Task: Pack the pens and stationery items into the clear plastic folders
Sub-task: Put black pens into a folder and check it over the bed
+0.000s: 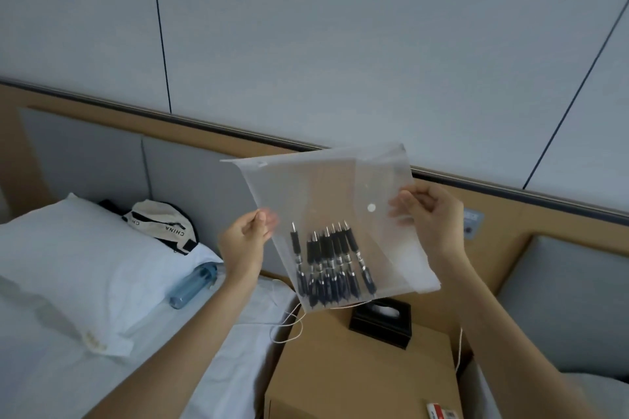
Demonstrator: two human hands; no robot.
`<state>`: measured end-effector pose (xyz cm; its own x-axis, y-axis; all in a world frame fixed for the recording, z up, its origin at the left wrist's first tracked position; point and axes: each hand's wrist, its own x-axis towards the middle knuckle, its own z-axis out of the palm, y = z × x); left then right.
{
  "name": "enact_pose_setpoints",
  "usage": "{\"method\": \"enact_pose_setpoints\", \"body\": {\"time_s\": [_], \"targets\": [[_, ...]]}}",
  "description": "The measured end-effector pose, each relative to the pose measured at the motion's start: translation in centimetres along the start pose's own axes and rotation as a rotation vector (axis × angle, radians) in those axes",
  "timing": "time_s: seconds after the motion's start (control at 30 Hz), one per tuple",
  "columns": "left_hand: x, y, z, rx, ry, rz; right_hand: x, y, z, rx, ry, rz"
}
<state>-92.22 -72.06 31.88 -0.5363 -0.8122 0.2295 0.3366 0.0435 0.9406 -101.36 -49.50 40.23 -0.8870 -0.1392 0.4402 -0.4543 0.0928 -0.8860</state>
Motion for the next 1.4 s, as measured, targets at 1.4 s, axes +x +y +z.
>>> {"method": "enact_pose_setpoints", "body": {"time_s": [1.4], "targets": [[-12.8, -1.4, -31.2, 0.197, 0.705, -0.169, -16.6, 5.2, 26.6, 0.309, -0.866, 0.351]]}}
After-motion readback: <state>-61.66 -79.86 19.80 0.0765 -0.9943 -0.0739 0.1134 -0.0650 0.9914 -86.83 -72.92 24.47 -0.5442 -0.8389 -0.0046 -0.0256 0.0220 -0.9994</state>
